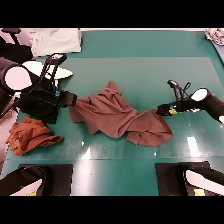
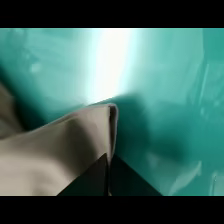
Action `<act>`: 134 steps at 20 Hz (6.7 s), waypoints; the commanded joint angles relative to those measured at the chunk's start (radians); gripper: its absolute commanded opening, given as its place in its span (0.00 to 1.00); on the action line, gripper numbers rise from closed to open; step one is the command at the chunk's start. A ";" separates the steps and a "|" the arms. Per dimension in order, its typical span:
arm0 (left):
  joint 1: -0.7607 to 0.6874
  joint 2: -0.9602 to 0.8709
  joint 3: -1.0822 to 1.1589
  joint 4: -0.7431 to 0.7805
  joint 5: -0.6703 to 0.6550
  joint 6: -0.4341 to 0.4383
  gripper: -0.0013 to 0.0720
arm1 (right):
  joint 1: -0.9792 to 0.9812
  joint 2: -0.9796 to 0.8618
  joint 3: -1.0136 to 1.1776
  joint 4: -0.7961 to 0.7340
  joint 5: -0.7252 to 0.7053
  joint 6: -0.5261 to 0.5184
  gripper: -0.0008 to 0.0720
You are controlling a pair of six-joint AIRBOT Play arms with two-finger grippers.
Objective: Fold the shirts.
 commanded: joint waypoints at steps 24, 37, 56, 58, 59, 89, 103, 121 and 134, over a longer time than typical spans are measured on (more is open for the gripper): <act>0.084 0.085 0.409 0.080 0.174 -0.330 0.06 | 0.011 0.406 0.796 -0.338 0.302 0.253 0.02; 0.180 -0.592 0.357 0.086 0.483 -0.373 0.06 | -0.126 -0.243 0.509 -0.327 -0.328 0.023 0.02; 0.237 -0.659 0.356 0.048 0.463 -0.154 0.06 | -0.109 -0.084 0.172 -0.198 -0.474 -0.158 0.36; 0.237 -0.658 0.356 0.048 0.418 -0.115 0.48 | -0.119 -0.051 0.172 -0.199 -0.460 -0.159 0.69; 0.237 -0.658 0.361 0.052 0.386 -0.087 0.61 | -0.129 -0.030 0.172 -0.199 -0.447 -0.159 0.72; 0.389 -0.330 -0.236 -0.215 0.148 0.294 0.95 | -0.383 0.309 -0.194 -0.160 0.169 0.176 0.93; 0.462 0.102 -0.765 -0.577 0.137 0.404 0.95 | -0.383 0.309 -0.194 -0.159 0.173 0.177 0.93; 0.400 0.102 -0.888 -0.826 0.399 0.408 0.53 | -0.383 0.309 -0.145 -0.163 0.166 0.210 0.93; 0.365 0.110 -0.621 -0.925 0.212 0.396 0.06 | -0.504 0.114 -0.209 -0.017 0.134 0.092 0.95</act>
